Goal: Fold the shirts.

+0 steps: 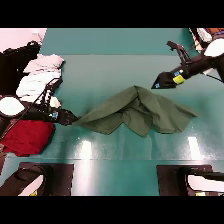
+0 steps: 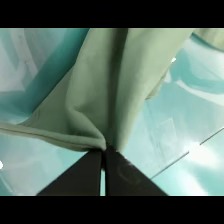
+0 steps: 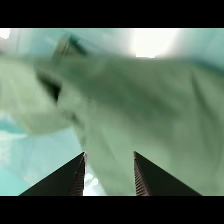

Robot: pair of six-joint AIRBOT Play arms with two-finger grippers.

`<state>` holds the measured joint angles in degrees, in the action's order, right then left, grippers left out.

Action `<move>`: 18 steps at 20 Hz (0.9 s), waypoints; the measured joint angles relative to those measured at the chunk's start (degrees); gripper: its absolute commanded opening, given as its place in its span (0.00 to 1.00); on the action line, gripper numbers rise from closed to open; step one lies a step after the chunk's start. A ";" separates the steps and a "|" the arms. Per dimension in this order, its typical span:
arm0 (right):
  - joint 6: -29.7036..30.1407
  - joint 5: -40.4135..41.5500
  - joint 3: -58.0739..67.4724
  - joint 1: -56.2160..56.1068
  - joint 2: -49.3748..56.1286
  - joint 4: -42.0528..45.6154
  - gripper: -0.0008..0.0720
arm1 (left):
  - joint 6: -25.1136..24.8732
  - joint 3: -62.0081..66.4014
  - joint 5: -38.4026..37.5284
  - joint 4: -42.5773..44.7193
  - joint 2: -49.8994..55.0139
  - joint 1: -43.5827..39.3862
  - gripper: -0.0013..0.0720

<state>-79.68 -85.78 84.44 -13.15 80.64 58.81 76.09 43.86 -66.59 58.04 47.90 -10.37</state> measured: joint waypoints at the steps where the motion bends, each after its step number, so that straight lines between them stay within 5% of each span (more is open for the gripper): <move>1: 0.07 0.04 -2.69 1.11 -2.45 0.04 0.49 | 0.00 -0.02 -0.20 0.22 -0.02 0.00 0.05; 2: 0.11 0.02 -5.92 2.16 -5.16 0.00 0.58 | -0.02 -0.04 -0.20 0.50 -0.04 0.00 0.05; 3: 0.13 0.07 -9.05 3.26 -7.69 -0.20 0.78 | -0.04 -0.04 0.17 0.90 -0.07 -0.02 0.05; 4: 0.17 0.11 -12.55 4.46 -10.32 -0.15 0.83 | -0.04 -0.04 0.83 1.20 -0.04 -0.02 0.05; 12: -4.55 5.44 -41.35 3.02 -23.56 -1.16 0.69 | 0.33 -0.04 6.62 1.88 -0.07 0.00 0.05; 18: -7.23 16.72 -51.91 -1.86 -21.90 -6.43 0.62 | 0.48 -0.04 7.43 1.95 -0.04 0.00 0.05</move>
<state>-86.91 -69.06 32.53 -15.00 58.74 52.38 76.58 43.81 -59.16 59.99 47.86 -10.37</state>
